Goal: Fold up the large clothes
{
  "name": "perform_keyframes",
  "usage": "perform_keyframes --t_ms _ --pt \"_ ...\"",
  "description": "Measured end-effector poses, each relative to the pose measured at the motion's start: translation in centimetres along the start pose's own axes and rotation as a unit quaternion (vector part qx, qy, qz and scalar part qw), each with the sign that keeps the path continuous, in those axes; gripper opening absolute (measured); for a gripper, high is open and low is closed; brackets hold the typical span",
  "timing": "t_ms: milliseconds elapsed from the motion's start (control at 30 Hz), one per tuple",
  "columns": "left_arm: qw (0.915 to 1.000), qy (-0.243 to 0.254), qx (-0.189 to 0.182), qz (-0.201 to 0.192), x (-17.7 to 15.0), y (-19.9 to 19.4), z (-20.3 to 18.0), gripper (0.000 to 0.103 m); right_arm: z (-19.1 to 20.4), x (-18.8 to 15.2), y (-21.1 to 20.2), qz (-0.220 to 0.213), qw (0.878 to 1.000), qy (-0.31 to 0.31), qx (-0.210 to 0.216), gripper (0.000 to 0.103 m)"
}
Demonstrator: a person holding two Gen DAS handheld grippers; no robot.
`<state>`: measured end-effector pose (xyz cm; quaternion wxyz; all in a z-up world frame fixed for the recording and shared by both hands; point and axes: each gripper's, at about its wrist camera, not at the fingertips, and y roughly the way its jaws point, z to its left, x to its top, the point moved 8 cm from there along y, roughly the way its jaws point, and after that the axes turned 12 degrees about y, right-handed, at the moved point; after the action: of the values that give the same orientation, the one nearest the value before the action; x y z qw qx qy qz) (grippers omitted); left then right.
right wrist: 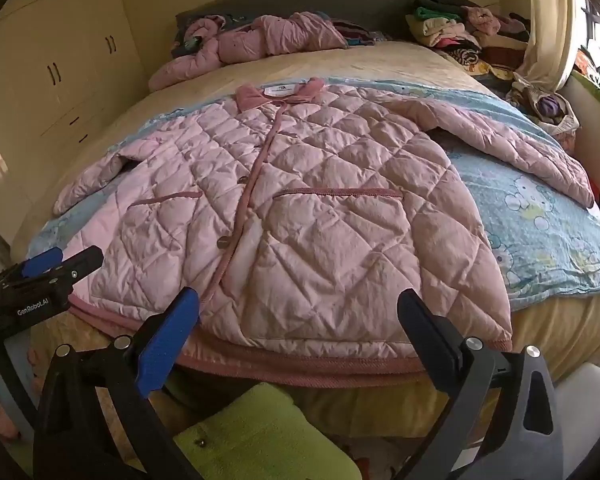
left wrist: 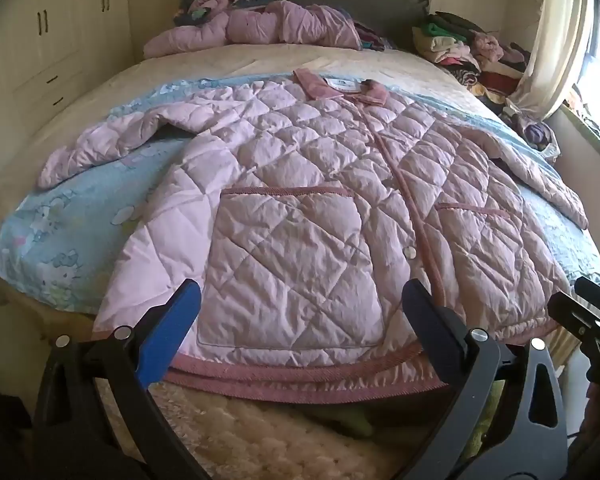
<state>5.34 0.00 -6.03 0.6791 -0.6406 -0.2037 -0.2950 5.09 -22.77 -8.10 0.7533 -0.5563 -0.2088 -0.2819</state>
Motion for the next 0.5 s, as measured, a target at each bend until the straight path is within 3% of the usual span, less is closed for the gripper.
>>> perform_keyframes --t_ms 500 --pt "0.9999 -0.003 -0.001 -0.010 0.01 -0.15 0.06 0.094 0.81 -0.70 -0.49 -0.007 1.000 0.002 0.001 0.099"
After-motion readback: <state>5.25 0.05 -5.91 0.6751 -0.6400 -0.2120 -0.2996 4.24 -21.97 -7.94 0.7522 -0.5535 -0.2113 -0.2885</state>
